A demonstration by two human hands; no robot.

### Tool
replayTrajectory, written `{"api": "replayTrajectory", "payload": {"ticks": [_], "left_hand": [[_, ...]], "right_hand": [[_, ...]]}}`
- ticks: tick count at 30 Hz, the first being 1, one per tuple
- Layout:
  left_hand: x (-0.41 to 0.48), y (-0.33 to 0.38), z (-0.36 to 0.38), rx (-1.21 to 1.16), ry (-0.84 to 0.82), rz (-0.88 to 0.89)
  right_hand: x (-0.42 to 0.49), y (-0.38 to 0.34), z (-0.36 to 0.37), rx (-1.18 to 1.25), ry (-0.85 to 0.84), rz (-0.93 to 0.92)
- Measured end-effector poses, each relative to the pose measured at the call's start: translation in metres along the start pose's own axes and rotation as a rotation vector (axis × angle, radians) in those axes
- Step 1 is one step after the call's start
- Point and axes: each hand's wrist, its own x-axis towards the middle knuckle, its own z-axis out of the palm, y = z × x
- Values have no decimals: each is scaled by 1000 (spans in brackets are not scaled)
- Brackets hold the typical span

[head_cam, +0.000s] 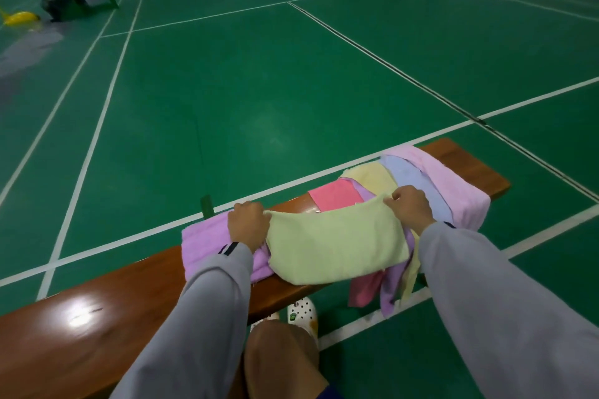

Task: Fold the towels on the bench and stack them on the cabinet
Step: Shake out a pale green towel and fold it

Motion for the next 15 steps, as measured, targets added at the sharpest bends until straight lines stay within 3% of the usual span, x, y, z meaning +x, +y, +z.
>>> {"api": "replayTrajectory", "payload": {"ticks": [3,5,9,12,15], "left_hand": [[9,-3,17,147,-131,79],[11,-5,26,181,-244,121],[11,-2,23,326,-272,179],[10,0,19,475,-275,170],[13,7,15,438,-298,198]], "right_hand": [[3,-2,13,-146,-28,-52],[1,-7,23,-320,40,-137],[-15,-28,43,-597,169,-341],[-29,-49,61,-525,103,-421],[-43,-73,80,-298,-107,-437]]}}
